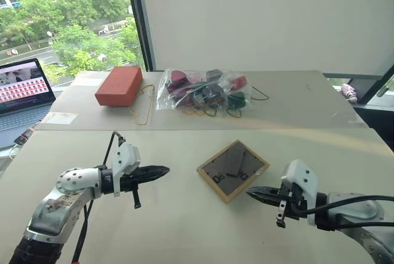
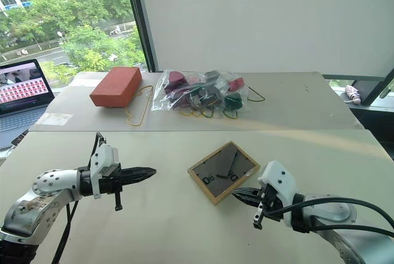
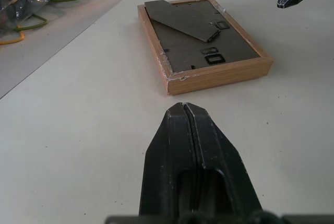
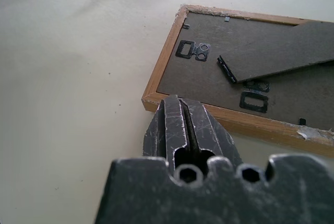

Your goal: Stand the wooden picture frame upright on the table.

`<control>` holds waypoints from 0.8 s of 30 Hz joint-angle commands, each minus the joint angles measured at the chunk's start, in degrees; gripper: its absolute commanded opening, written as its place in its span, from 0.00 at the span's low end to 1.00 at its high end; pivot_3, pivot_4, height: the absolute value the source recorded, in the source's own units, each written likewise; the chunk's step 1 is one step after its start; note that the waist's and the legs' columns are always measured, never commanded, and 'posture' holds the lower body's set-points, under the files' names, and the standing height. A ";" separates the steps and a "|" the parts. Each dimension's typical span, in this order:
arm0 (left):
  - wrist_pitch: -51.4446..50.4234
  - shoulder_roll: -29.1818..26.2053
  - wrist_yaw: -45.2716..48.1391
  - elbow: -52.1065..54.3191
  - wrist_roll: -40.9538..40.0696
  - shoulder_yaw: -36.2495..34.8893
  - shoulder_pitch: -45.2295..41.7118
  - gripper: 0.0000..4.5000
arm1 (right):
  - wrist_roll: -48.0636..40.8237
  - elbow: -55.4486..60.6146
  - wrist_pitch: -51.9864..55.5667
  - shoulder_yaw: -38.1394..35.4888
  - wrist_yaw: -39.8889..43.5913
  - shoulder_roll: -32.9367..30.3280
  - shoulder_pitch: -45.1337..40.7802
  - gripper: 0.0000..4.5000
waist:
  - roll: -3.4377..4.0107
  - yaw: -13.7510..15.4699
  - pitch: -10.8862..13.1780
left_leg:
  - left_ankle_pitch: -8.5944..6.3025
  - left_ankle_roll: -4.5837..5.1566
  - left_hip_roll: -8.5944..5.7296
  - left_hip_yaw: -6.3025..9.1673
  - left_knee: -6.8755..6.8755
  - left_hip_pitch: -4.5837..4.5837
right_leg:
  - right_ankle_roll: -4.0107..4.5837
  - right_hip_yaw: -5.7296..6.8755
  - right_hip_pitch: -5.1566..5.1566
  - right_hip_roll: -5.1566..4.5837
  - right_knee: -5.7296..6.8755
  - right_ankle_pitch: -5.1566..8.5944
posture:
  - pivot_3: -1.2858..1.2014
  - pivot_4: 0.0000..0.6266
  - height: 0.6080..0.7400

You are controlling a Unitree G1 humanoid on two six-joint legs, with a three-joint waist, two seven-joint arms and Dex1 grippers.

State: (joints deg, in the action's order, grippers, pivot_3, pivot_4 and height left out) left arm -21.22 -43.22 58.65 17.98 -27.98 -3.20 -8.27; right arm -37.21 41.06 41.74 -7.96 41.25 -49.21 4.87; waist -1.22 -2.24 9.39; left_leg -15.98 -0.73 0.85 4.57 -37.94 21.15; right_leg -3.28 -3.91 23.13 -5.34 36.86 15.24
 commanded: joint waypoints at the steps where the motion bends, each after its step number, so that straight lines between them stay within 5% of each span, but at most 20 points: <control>1: 3.46 2.01 -0.43 -5.35 4.06 3.07 -5.27 0.01 | 1.82 0.74 1.54 -0.40 -3.56 0.73 1.07 0.00 | 0.00 0.03 0.00 | 0.00 0.00 0.00 0.00 0.00 0.00 | 0.00 0.00 0.00 0.00 0.00 0.00 | 0.52 0.24 1.00; 4: 13.88 7.50 -1.79 -24.09 16.33 12.25 -16.39 0.01 | 4.60 -0.24 7.34 -0.18 -12.88 4.06 2.41 0.00 | -0.05 1.80 -0.05 | 0.03 -0.05 -0.06 0.08 -0.07 -0.05 | 0.00 0.10 -0.16 0.00 -0.01 0.00 | 0.52 0.24 1.00; 11: 32.56 18.41 -3.47 -51.37 29.53 21.72 -29.30 0.01 | 10.17 -0.44 12.48 2.79 -21.90 8.01 0.10 0.00 | -0.08 1.19 -0.06 | 0.04 -0.06 -0.10 0.07 -0.17 0.19 | 0.00 0.00 0.02 0.02 0.05 -0.02 | 0.52 0.24 1.00; 18: 38.98 24.84 -3.53 -55.97 33.99 25.23 -31.59 0.01 | 16.96 -4.88 14.55 8.19 -25.59 8.58 -7.51 0.00 | -0.02 1.44 -0.11 | 0.02 -0.03 -0.14 0.05 -0.32 0.14 | -0.04 -0.01 -0.07 -0.05 0.02 -0.01 | 0.52 0.24 1.00; 24: 37.57 21.02 0.64 -47.76 32.36 23.99 -26.43 0.01 | 19.75 -9.93 13.80 16.50 -23.83 11.89 -18.13 0.00 | 0.04 0.62 -0.14 | -0.01 0.02 -0.12 0.07 -0.34 0.10 | -0.04 -0.01 -0.05 -0.01 0.11 0.00 | 0.52 0.24 1.00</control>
State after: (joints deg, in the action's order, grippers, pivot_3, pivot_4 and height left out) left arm 17.22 -21.31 56.70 -32.19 4.15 19.18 -37.69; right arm -18.60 31.14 56.59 6.81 16.69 -38.02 -11.29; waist -1.18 -1.62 9.25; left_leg -16.02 -0.66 0.73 4.65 -38.28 21.25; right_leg -3.32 -3.92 23.10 -5.34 37.00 15.24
